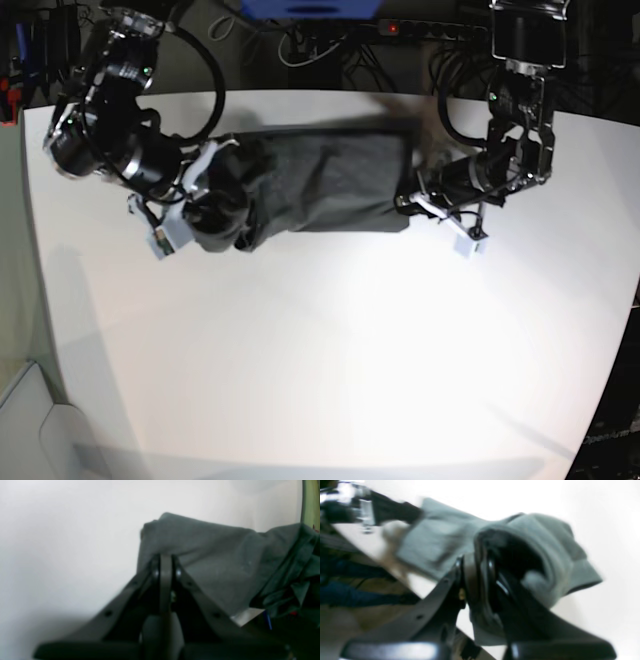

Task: Layout the t-shirt on the table in an organized manner, then fold the t-shirt properly
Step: 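Fold the bundle end with the right gripper toward the left gripper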

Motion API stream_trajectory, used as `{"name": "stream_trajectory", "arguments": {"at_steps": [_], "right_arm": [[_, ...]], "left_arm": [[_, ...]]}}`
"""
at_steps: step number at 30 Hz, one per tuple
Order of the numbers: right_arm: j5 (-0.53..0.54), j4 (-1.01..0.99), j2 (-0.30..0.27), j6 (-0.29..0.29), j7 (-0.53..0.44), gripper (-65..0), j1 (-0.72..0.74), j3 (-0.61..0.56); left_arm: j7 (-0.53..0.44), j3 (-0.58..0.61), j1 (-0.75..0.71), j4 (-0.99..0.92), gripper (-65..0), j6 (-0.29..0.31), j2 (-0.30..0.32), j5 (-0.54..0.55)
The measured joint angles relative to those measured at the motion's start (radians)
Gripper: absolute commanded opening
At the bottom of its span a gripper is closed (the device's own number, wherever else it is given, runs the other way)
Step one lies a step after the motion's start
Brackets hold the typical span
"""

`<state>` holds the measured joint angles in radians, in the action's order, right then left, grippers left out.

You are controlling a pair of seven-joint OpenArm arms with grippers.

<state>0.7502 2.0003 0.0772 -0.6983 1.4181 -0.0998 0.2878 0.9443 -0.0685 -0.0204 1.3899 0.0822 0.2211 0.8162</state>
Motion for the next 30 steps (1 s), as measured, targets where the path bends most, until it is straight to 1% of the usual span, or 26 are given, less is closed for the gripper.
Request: {"name": "stream_trajectory", "arguments": {"at_steps": [3,7,11,13,15,19,22,25,27,30], "right_arm": [[0.049,-0.004,0.001,0.000,0.007,-65.0,0.024,-0.071],[0.048,-0.004,0.049,0.000,-0.003,-65.0,0.037,-0.150],[0.040,-0.027,0.050,0.000,0.006,-65.0,0.059,-0.214],[0.048,-0.068,0.053,0.000,-0.005,-65.0,0.078,-0.249],[0.046,-0.116,0.052,0.000,-0.039,-65.0,0.087,-0.281],[0.043,-0.238,0.028,0.000,-0.102,-65.0,0.114,-0.372],[0.055,-0.323,0.000,0.000,-0.190,-65.0,0.121,-0.438],[0.048,-0.384,-0.016,0.000,-0.212,-65.0,0.141,-0.476],[0.048,-0.402,-0.022,0.001,-0.220,-65.0,0.158,-0.477],[0.047,-0.414,-0.028,0.003,-0.225,-65.0,0.170,-0.476]], "left_arm": [[0.000,0.000,0.000,0.000,-64.8,0.000,0.000,0.000],[0.000,0.000,0.000,0.000,-64.8,0.000,0.000,0.000],[0.000,0.000,-0.001,0.000,-64.8,0.000,0.000,0.000],[0.000,0.000,-0.002,0.000,-64.8,0.000,0.000,0.000],[-0.002,-0.001,-0.002,0.000,-64.8,0.000,0.000,0.001],[-0.001,-0.001,-0.004,0.006,-64.8,-0.001,-0.002,0.001],[-0.002,-0.001,-0.004,0.006,-64.8,-0.001,-0.003,0.000],[0.000,-0.007,-0.004,0.007,-64.8,-0.001,-0.004,0.001],[0.021,-0.040,-0.007,0.018,-64.8,-0.002,-0.010,-0.001],[0.023,-0.109,-0.010,0.037,-64.8,-0.016,-0.029,-0.030]]}}
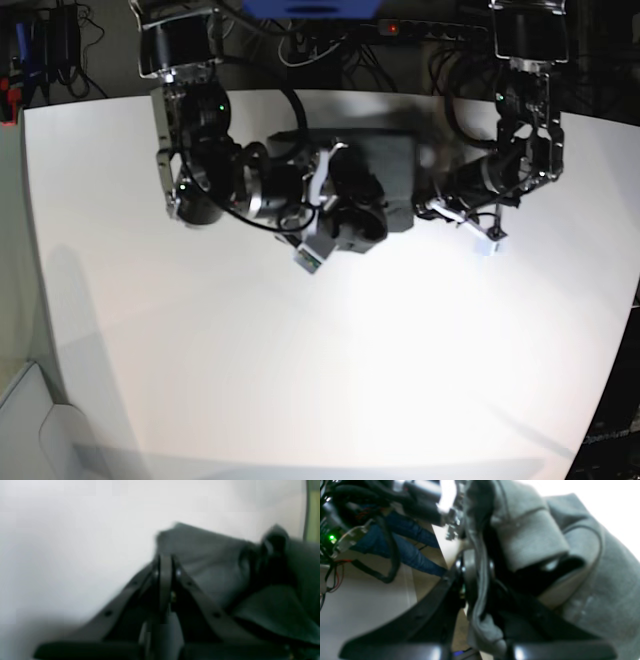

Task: Layout the t-shirt on the table in an organized manner, then fold the t-shirt properly
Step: 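Fold the bundle end with the right gripper toward the left gripper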

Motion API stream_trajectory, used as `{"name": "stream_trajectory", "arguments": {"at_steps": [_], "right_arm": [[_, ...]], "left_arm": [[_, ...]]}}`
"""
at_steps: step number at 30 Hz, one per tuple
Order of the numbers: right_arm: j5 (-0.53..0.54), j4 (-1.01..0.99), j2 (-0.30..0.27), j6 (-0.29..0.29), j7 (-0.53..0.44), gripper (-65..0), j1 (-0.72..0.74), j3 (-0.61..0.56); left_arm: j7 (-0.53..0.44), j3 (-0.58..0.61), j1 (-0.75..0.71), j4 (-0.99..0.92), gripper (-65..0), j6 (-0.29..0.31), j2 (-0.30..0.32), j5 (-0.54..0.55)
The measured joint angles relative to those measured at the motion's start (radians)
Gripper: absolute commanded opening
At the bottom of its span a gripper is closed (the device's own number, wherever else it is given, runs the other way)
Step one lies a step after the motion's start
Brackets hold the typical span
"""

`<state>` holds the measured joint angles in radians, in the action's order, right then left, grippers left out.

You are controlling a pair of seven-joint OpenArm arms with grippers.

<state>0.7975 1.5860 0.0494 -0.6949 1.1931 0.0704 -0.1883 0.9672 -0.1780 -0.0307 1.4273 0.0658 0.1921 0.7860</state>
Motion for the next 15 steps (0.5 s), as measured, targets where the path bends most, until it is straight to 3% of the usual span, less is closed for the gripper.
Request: {"name": "stream_trajectory", "arguments": {"at_steps": [9,15], "right_arm": [[0.000,0.000,0.000,0.000,-0.001,-65.0,0.017,-0.001],[-0.002,-0.002,0.000,0.000,0.000,-64.2,0.015,-0.003]], "left_arm": [[0.006,-0.057,-0.004,0.048,-64.8,0.004,-0.026,0.006],[0.001,-0.262,-0.073,0.142,-64.8,0.008,-0.019,0.018]]}}
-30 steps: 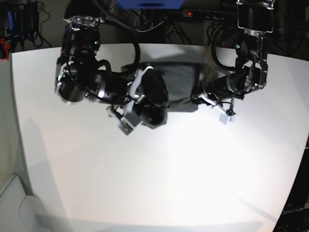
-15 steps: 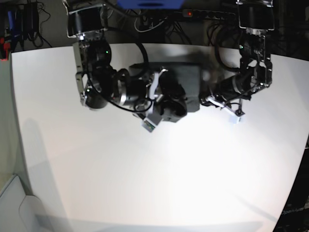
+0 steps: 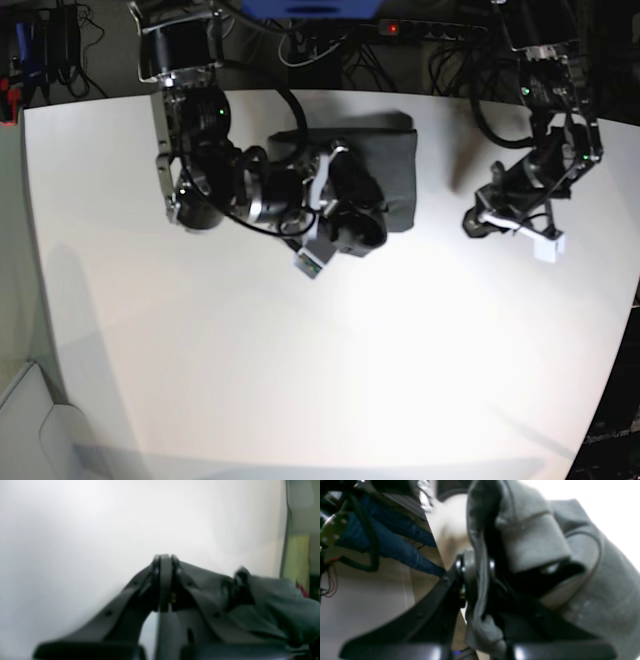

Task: Layout the t-shirt on the table in an organized manner, then fold the t-shirt properly
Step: 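Fold the bundle end with the right gripper toward the left gripper, then press the folded t-shirt flat with the right gripper, left arm withdrawing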

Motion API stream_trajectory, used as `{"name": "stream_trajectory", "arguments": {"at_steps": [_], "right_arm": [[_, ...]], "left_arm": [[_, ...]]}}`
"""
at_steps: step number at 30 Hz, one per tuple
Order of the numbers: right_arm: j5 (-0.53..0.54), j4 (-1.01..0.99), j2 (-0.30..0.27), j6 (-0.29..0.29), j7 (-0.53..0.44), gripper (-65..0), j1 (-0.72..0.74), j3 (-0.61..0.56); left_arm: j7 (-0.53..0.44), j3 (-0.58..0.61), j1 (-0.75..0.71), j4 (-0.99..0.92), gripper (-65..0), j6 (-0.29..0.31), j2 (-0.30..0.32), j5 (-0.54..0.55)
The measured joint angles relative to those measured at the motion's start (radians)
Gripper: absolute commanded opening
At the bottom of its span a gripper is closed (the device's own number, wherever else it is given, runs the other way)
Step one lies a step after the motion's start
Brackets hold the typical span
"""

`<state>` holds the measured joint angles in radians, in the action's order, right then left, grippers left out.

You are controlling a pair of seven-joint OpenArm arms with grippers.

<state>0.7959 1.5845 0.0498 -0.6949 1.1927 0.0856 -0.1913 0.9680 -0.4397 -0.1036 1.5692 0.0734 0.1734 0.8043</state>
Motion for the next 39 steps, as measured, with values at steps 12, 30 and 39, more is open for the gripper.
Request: {"name": "stream_trajectory", "arguments": {"at_steps": [12,30,39], "right_arm": [[-0.002,-0.002,0.005,0.000,-0.001,-51.8,0.000,0.000],[0.006,-0.097,0.031,0.000,-0.122,-35.7,0.032,-0.211],[0.007,-0.098,0.004,0.000,-0.154,-26.3,0.060,-0.208]], "left_arm": [[0.216,-0.479,-0.055,0.056,-64.8,0.005,0.051,-0.016],[0.237,-0.500,-0.052,0.091,-64.8,0.008,0.043,-0.010],[0.237,-0.500,-0.052,0.091,-64.8,0.008,0.043,-0.012]]}}
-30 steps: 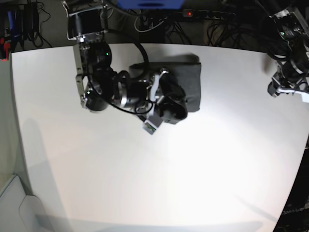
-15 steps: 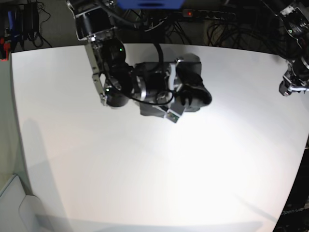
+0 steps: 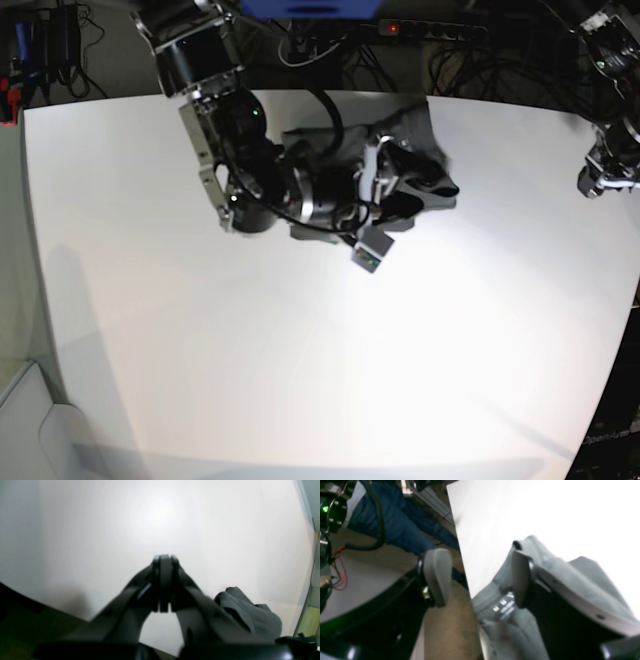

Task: Layout the t-shirt on the table in an organized manner, then fold the t-shirt properly
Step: 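Press the folded t-shirt flat with the right gripper, left arm withdrawing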

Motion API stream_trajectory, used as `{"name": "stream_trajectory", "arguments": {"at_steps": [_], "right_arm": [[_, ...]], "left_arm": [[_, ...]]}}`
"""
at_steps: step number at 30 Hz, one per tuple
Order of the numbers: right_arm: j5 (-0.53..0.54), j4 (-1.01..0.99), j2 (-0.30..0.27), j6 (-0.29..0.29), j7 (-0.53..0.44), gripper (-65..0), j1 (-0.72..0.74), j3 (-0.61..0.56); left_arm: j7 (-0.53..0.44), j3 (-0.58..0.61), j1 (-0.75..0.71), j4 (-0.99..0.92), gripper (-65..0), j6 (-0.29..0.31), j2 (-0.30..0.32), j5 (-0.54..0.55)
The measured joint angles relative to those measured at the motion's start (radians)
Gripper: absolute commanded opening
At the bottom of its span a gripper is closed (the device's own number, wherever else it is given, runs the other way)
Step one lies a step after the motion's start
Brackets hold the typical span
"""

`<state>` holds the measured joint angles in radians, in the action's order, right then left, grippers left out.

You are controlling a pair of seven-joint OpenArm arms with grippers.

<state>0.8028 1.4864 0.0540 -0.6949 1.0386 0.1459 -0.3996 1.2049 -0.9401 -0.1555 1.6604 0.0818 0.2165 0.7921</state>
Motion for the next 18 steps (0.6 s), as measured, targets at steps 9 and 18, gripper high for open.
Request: {"name": "stream_trajectory", "arguments": {"at_steps": [9,18], "right_arm": [[0.001,-0.084,-0.060,0.000,0.003,-26.3,0.108,-0.001],[-0.043,-0.295,-0.063,0.003,-0.003,-26.2,0.285,-0.025]], "left_arm": [[0.000,0.002,0.004,0.002,-64.8,0.000,0.002,0.002],[0.004,0.002,0.000,0.005,-64.8,0.000,0.000,0.002]]}}
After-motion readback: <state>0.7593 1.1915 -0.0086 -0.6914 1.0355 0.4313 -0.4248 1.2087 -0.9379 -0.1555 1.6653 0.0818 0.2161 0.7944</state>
